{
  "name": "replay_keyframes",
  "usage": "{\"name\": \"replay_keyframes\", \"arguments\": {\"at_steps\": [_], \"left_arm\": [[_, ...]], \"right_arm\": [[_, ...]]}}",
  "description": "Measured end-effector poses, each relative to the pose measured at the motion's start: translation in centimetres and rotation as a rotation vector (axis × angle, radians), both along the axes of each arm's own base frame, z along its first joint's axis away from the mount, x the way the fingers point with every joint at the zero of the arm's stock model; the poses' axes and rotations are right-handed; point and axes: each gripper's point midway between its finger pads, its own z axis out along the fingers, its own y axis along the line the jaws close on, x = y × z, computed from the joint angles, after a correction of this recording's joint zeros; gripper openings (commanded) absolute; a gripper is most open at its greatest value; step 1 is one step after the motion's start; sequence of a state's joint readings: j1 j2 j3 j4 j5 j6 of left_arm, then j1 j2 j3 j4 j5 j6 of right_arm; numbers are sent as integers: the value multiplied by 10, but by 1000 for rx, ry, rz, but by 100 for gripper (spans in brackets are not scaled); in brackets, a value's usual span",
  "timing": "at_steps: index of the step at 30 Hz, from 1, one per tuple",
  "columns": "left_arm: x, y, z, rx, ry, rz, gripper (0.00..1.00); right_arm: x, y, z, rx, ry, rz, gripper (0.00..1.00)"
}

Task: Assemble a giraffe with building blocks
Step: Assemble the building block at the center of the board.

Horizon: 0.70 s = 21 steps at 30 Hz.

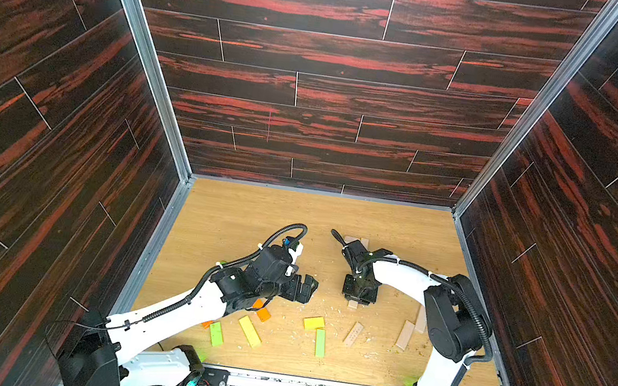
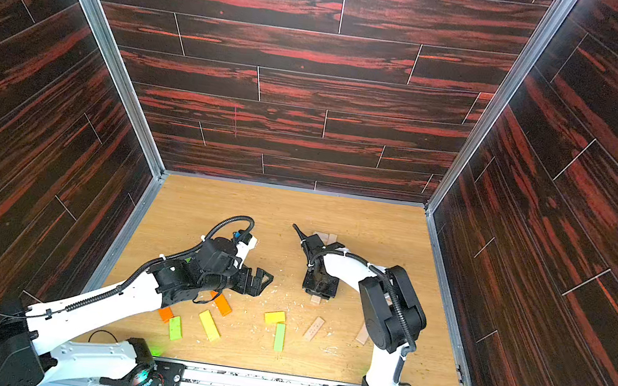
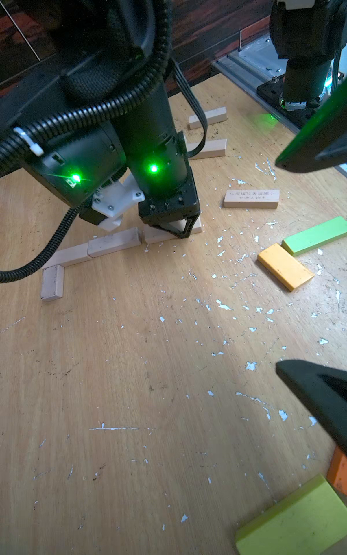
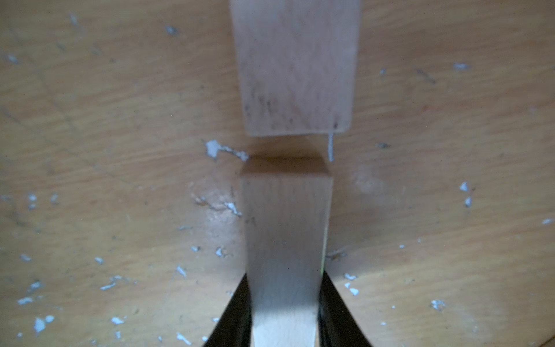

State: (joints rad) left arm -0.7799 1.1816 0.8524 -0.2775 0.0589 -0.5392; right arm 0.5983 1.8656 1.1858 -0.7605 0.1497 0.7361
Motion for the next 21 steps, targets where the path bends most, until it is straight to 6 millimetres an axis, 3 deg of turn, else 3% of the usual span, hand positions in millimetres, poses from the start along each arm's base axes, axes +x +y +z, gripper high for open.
{"name": "replay_keyframes", "arguments": {"at_steps": [21], "left_arm": [[0,0,0,-1,-1,0,100]], "right_arm": [[5,-6,0,-6,0,9,32]]}}
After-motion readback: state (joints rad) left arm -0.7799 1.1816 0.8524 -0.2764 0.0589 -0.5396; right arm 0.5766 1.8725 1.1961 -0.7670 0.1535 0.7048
